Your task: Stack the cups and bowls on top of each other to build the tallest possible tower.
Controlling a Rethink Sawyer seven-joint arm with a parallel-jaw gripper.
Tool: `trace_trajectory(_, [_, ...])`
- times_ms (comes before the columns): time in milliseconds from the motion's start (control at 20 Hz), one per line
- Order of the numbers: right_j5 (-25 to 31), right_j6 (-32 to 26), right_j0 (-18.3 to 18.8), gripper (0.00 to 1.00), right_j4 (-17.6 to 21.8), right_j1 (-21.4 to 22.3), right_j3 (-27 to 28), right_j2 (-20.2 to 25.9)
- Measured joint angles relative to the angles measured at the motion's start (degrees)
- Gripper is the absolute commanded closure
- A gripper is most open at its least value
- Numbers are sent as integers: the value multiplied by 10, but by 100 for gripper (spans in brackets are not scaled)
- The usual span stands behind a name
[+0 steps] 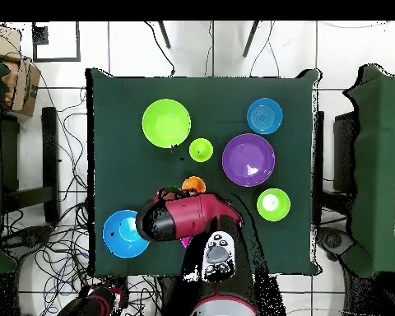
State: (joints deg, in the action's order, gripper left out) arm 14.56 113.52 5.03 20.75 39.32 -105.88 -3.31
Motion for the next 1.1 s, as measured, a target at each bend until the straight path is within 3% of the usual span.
trace_trajectory(550, [0, 0, -4, 0, 0, -4, 23, 0])
trace_trajectory(1100, [0, 0, -4, 0, -1, -52, 53, 0])
